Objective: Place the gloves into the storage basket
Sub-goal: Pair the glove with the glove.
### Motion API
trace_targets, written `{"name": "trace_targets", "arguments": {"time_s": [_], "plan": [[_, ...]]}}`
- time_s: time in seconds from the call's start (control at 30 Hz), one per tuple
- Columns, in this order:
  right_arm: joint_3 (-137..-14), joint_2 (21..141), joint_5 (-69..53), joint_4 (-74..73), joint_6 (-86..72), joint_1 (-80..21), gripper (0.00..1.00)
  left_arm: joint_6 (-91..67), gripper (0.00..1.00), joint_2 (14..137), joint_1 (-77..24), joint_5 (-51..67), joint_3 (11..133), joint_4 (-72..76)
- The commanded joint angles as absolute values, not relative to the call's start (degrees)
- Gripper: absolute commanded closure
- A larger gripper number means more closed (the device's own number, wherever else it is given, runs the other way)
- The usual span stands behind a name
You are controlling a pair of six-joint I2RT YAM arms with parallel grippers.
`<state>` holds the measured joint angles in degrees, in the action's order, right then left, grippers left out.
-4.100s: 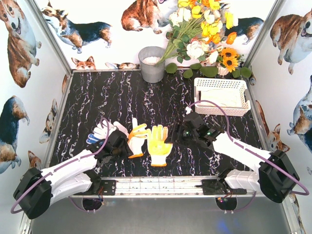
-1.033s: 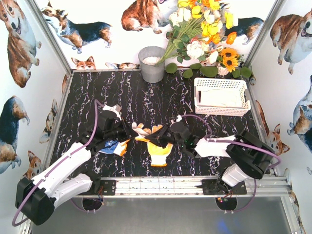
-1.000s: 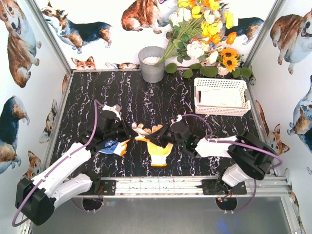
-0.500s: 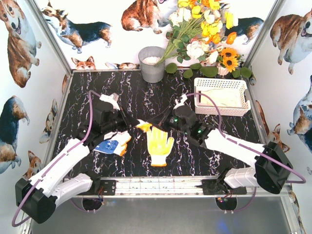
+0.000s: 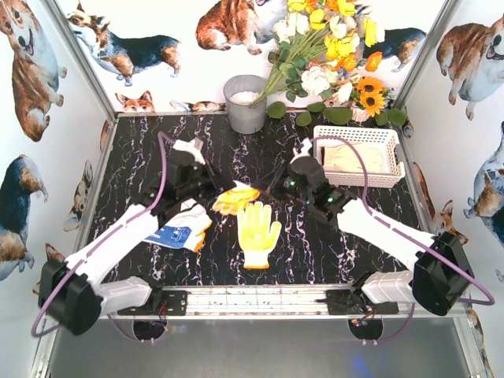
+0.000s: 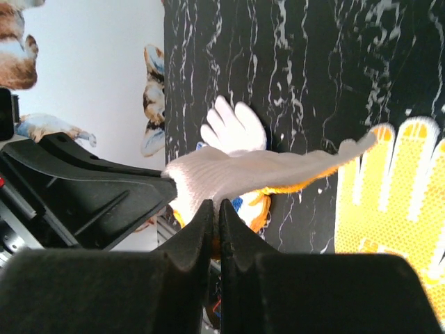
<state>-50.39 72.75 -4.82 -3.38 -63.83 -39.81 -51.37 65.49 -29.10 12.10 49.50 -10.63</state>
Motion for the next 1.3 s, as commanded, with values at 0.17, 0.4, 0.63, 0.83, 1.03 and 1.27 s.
{"name": "trace_targets", "arguments": {"time_s": [0.17,0.4,0.63,0.83,1.03,1.27], "plan": [[-61.9,75.1,-4.5,-7.9,-51.4,-33.8,1.00,-41.8,1.00,79.7,-28.2,11.0,64.7,-6.9],[-57.1,73.1,-1.1,-6.5,-46.9,-32.3,1.00,-38.4,1.00,87.6,-28.4,10.7,66.0,-2.8],[-51.5,76.4,-8.0,-8.3,-46.0,-32.5,1.00,-40.7,1.00,91.9,-29.6,14.8,59.8,1.0],[-48.6,76.1,-9.8,-7.9,-47.3,-33.6,1.00,-43.2,1.00,89.7,-29.9,14.5,53.0,3.4],[-48.5,77.8,-10.1,-8.2,-47.2,-35.2,1.00,-43.5,1.00,86.8,-30.0,11.5,50.5,1.9],[-51.6,81.7,-9.3,-7.8,-46.7,-38.4,1.00,-43.4,1.00,83.1,-29.9,7.6,48.0,-0.8]]}}
